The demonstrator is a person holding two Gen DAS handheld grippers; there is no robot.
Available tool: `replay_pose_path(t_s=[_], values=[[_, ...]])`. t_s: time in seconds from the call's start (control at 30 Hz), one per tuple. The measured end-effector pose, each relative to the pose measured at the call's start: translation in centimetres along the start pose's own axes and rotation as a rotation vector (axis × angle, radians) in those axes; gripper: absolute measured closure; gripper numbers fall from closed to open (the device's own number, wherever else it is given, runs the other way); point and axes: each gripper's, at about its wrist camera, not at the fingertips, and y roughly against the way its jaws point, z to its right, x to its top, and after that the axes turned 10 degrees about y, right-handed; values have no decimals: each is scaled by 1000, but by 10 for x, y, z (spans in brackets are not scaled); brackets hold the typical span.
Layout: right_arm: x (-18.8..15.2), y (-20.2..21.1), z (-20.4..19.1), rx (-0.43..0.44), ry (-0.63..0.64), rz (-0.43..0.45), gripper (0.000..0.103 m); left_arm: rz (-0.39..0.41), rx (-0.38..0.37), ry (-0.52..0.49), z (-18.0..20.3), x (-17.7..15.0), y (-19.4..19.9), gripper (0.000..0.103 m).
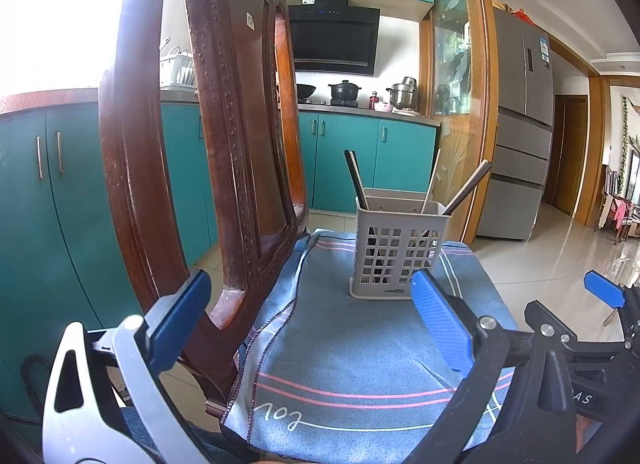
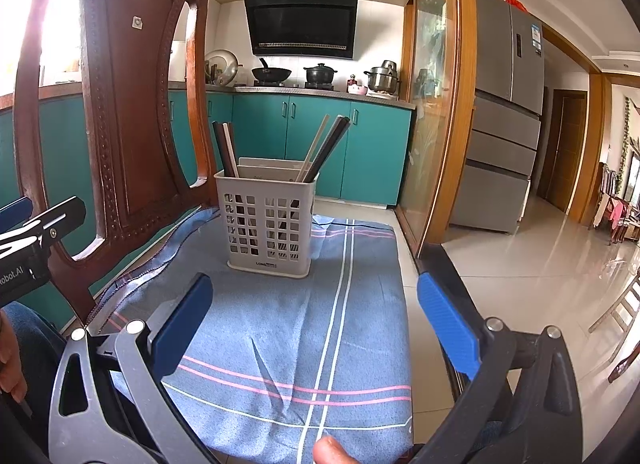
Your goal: Organize utensils
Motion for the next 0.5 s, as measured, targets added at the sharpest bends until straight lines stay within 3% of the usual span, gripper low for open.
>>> replay_pose_path(t_s=[0.5], values=[[-6,-4,0,-1,-4,-11,3,-13,-3,-5,2,-4,-2,3]])
